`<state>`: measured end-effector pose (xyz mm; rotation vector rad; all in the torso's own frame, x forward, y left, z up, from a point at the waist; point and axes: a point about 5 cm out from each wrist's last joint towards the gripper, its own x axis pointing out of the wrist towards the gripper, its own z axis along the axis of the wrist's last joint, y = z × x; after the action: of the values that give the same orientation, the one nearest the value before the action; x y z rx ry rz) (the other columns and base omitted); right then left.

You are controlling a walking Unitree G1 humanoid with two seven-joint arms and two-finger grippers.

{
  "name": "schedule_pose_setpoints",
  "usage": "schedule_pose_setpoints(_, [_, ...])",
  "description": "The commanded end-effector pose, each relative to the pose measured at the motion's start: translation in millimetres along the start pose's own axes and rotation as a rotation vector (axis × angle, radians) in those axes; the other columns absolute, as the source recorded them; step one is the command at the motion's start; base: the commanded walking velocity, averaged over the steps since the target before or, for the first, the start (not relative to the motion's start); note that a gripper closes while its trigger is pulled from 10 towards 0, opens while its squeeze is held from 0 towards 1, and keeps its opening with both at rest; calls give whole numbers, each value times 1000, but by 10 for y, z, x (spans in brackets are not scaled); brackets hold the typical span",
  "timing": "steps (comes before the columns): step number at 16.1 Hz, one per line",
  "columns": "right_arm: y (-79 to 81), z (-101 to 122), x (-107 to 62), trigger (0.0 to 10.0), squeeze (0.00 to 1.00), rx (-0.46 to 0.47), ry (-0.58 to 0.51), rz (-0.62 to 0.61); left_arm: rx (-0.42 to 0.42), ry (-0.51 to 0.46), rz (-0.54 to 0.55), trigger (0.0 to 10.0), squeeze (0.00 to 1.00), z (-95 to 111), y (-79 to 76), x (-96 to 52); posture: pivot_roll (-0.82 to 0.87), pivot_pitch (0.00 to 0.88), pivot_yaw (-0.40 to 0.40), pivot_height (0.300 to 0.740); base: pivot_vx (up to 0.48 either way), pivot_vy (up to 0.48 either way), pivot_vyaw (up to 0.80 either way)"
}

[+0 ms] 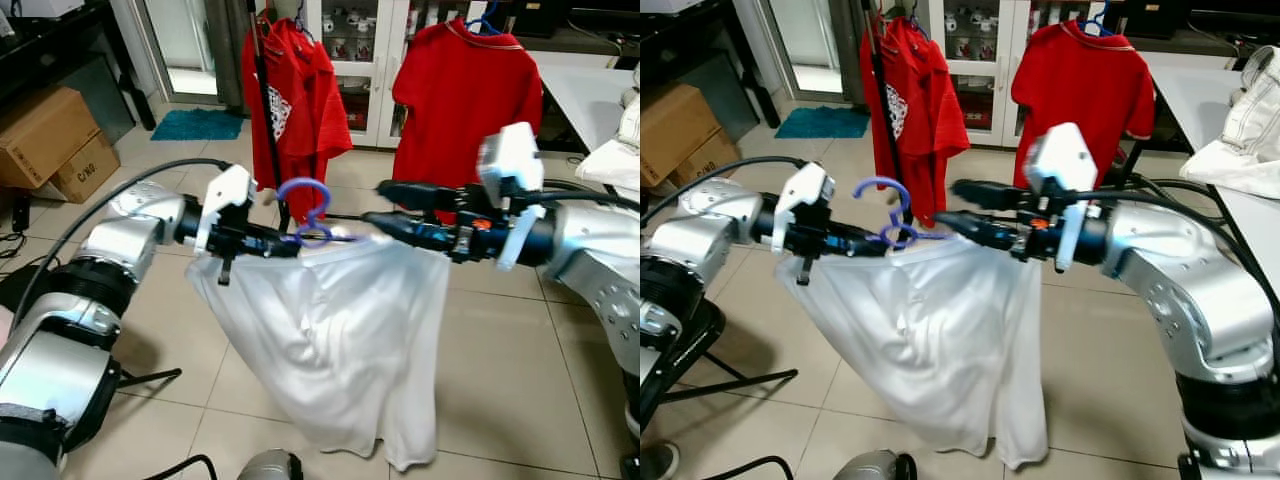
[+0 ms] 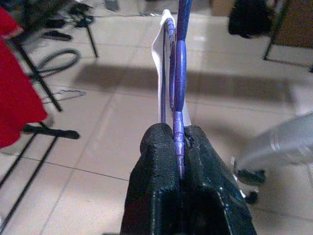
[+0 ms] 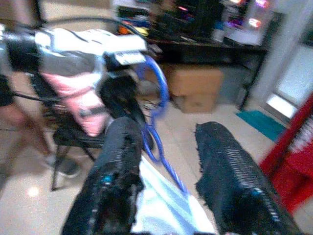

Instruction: Hang hanger

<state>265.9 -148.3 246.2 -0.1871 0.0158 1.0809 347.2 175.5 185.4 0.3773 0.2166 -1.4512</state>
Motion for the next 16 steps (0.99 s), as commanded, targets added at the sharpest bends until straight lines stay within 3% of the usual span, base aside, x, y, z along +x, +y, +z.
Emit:
schedule_pose_setpoints(1, [-48,-128,-20,10000,1000,32,35,-131,7,-66,66,0,0,74,32,-66,-12,0,87,740,0,0,0])
schedule_pose_setpoints(2, [-48,-128,-20,10000,1000,32,35,-131,7,-66,66,0,0,74,32,-66,-12,0,87,740,0,0,0])
schedule_pose_setpoints(3, [-6,-387,35,10000,1000,95,112,-240,-7,-133,87,0,0,115,33,-90,-11,0,85,740,0,0,0])
schedule_pose_setpoints(7, [-15,-781,108,10000,1000,200,235,-429,-23,-192,118,0,0,162,54,-122,-8,0,85,740,0,0,0])
schedule_pose_setpoints(8, [-1,-879,166,10000,0,270,243,-523,-59,-240,138,0,0,197,59,-143,-6,0,85,740,0,0,0])
schedule_pose_setpoints(16, [-61,-932,339,10000,0,333,263,-771,-86,-250,132,0,0,221,33,-149,-1,0,90,740,0,0,0])
